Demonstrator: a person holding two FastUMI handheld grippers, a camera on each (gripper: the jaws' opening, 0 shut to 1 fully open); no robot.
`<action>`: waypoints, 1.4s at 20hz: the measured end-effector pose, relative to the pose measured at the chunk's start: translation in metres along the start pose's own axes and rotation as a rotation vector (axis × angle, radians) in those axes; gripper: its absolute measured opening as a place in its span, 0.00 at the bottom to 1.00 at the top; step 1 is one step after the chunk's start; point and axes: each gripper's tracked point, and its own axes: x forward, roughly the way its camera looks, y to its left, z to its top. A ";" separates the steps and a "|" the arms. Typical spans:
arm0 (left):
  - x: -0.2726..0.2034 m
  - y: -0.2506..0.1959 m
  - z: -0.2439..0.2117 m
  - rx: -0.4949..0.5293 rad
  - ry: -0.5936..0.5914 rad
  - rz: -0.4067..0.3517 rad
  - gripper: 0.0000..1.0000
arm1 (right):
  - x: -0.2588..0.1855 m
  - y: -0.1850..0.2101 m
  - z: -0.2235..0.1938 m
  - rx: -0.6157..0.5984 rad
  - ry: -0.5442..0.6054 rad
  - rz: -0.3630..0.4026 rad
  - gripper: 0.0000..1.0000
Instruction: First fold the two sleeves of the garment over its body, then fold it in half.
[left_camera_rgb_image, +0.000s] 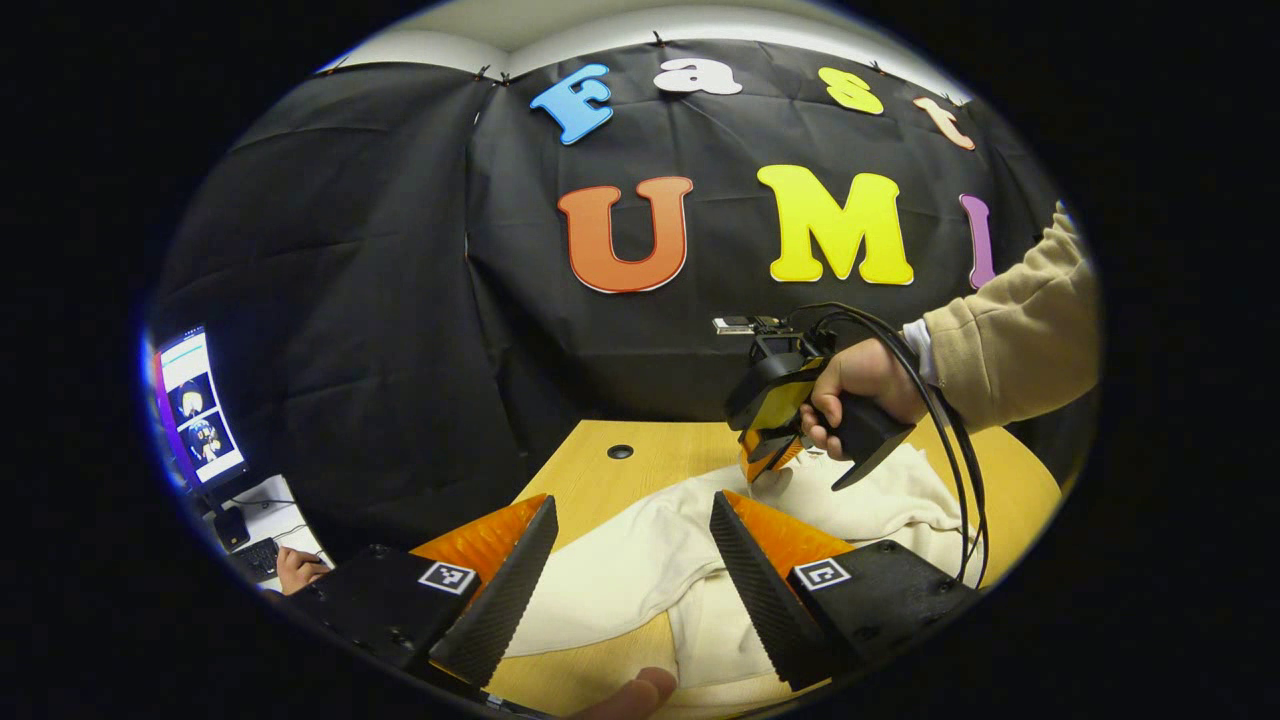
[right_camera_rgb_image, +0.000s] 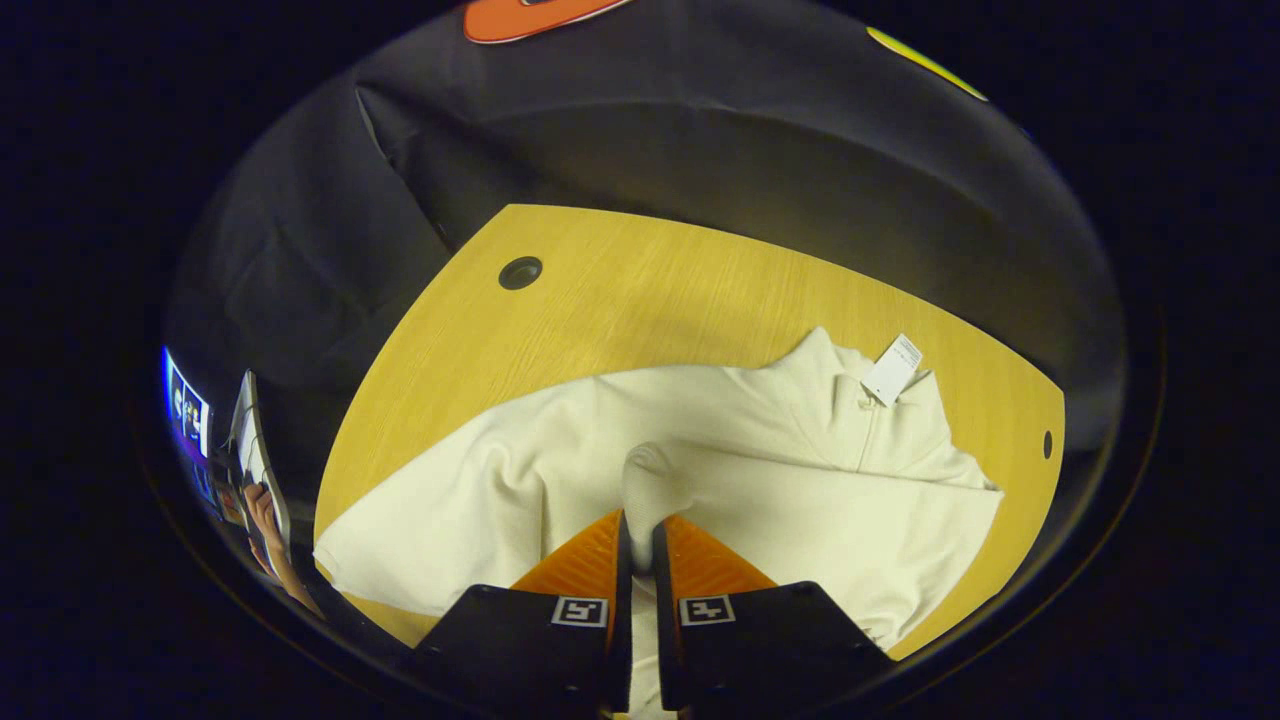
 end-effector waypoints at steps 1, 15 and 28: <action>-0.001 0.002 -0.003 -0.003 0.003 0.001 0.99 | 0.002 -0.004 0.000 0.008 -0.001 -0.028 0.16; -0.012 0.035 -0.055 -0.049 0.141 0.171 0.99 | -0.133 -0.064 0.002 0.040 -0.322 -0.079 0.95; -0.005 0.164 -0.162 -0.284 0.404 0.536 0.99 | -0.196 -0.176 -0.186 0.175 -0.413 -0.166 0.93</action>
